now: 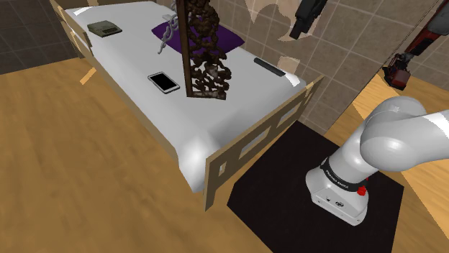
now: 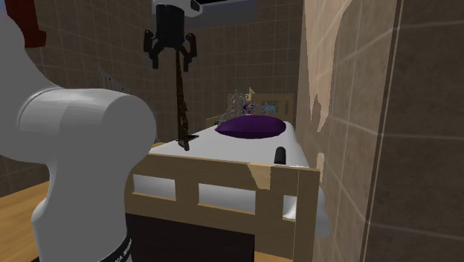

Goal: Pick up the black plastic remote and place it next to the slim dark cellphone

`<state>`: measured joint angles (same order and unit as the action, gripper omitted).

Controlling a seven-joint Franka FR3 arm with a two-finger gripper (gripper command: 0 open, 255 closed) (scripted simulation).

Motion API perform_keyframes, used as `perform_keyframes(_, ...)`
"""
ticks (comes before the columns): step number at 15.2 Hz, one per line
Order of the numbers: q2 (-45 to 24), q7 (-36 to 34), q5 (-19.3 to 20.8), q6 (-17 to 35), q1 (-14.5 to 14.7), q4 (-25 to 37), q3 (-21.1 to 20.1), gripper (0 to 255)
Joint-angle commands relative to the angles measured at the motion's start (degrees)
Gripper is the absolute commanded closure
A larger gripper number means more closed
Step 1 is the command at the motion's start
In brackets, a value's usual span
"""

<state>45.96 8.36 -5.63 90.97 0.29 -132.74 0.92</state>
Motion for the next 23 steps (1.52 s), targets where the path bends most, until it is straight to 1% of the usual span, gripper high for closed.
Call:
perform_keyframes(1, 0.0, 0.0, 0.0, 0.0, 0.0, 0.0, 0.0, 0)
perform_keyframes(7, -6.9, 3.91, 2.72, 7.38, -2.34, -1.68, 4.49, 0)
perform_keyframes(13, -15.63, 7.72, 4.46, 14.51, -4.35, -1.15, 8.99, 0)
perform_keyframes(18, -24.04, 11.01, 4.8, 19.9, -5.67, 1.0, 12.72, 0)
perform_keyframes(23, -33.3, 14.66, 3.74, 24.46, -6.82, 4.68, 16.26, 0)
